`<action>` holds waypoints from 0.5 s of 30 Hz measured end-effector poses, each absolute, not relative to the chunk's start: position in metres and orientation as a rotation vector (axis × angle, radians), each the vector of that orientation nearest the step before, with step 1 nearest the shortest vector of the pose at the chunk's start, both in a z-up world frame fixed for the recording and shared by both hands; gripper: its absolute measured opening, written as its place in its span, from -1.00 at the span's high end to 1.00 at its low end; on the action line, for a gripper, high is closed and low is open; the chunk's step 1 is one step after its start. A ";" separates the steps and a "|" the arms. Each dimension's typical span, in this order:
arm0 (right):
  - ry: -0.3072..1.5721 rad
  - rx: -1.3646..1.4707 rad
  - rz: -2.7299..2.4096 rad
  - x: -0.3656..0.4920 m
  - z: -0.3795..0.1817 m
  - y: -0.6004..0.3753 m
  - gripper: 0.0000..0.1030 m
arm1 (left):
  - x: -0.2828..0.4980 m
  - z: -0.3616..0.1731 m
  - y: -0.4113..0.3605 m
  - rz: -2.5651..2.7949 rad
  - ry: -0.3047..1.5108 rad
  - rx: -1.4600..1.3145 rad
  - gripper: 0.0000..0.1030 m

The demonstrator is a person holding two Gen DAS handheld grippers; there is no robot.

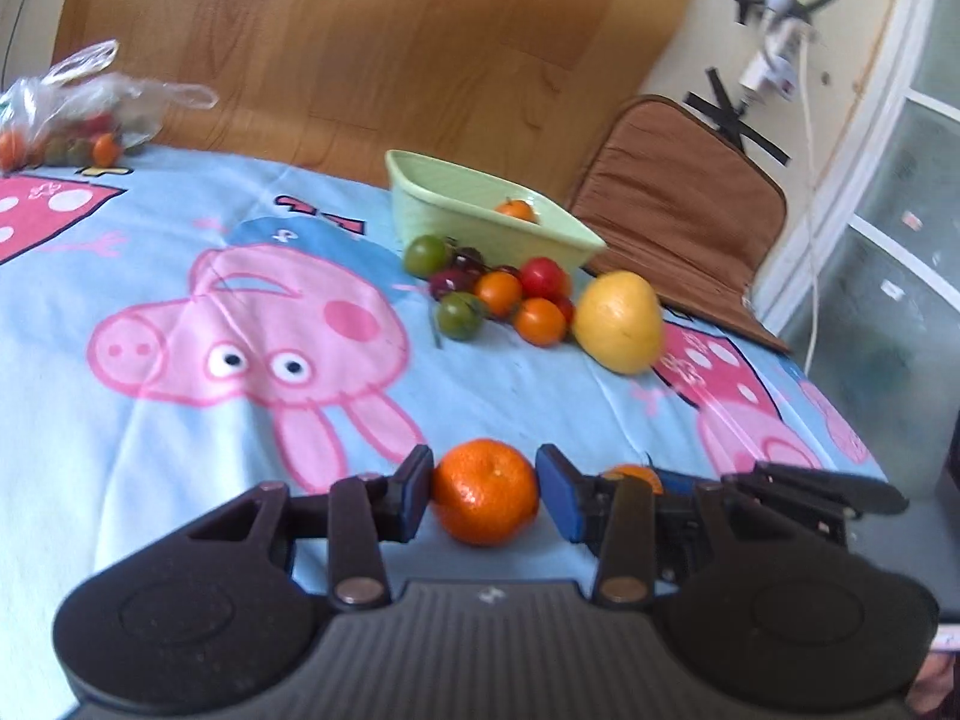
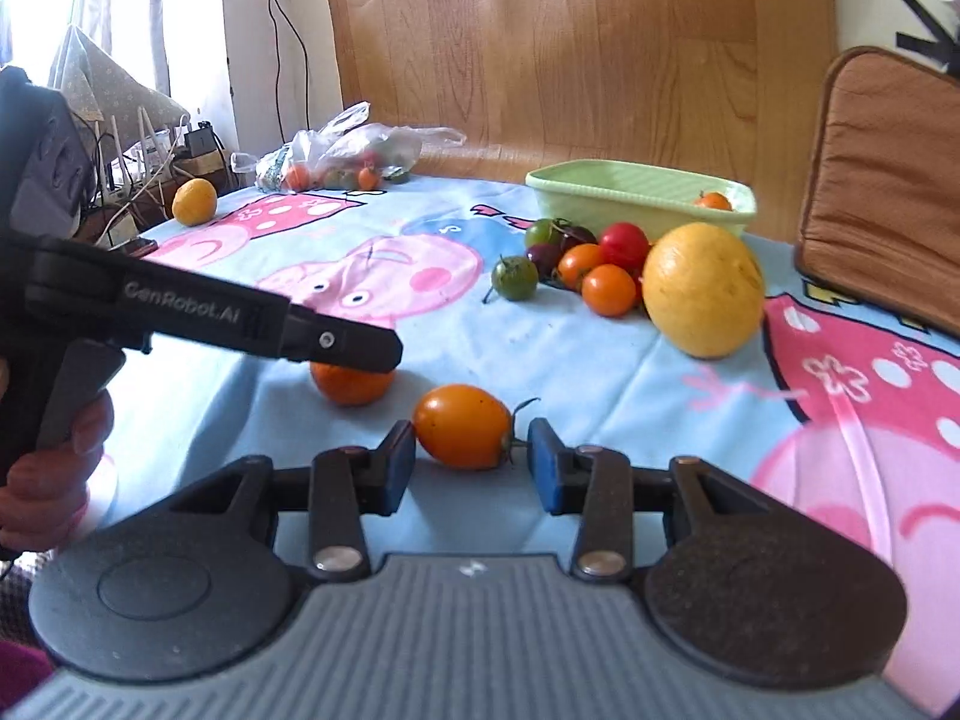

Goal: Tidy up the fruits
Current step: 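Grasp another mandarin with the left tool while the right tool grasps an orange cherry tomato, then lower both fruits into the green bowl and open both tools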

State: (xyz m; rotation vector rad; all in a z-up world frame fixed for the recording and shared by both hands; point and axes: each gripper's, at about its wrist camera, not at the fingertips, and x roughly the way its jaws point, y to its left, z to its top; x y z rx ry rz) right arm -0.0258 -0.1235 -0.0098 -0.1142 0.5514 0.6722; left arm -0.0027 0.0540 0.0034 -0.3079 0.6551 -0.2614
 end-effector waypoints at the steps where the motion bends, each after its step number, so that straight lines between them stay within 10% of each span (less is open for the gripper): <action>1: 0.547 -0.115 0.666 -0.027 -0.010 -0.124 0.16 | -0.003 0.004 0.053 -0.268 0.658 -0.311 0.26; 15: 0.414 0.018 0.589 0.096 0.055 -0.145 0.15 | 0.165 0.085 0.038 -0.293 0.587 -0.284 0.26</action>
